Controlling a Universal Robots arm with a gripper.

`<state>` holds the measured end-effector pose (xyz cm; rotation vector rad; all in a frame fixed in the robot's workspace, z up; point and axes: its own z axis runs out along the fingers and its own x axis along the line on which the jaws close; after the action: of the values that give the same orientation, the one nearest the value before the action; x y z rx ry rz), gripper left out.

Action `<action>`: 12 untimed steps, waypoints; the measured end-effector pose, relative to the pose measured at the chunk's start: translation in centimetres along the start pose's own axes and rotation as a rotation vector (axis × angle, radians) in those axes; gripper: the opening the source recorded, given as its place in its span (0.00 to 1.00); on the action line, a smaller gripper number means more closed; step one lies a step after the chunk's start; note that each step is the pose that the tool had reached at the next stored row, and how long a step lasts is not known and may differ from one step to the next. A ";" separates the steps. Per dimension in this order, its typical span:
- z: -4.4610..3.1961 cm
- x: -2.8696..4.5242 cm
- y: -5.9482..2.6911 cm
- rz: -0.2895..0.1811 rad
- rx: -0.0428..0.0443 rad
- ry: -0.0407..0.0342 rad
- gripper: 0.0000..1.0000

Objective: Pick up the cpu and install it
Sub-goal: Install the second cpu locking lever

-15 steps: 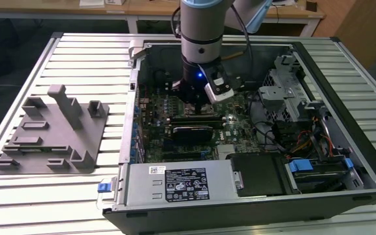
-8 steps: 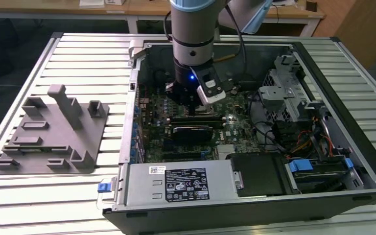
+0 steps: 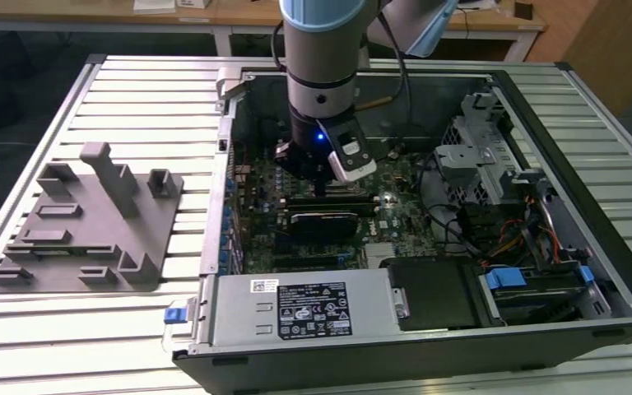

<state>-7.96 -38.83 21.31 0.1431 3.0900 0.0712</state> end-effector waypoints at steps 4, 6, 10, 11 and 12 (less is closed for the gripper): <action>0.01 0.00 -0.01 0.000 -0.0003 -0.0001 0.11; 0.07 -0.02 -0.25 -0.002 -0.0021 0.0002 0.11; 0.30 0.04 -0.65 -0.008 -0.0190 0.0020 0.11; 0.36 0.07 -0.71 -0.010 -0.0252 0.0028 0.11; 0.43 0.10 -0.77 -0.012 -0.0321 0.0035 0.11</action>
<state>-8.10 -39.56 20.85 0.1235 3.0910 0.1208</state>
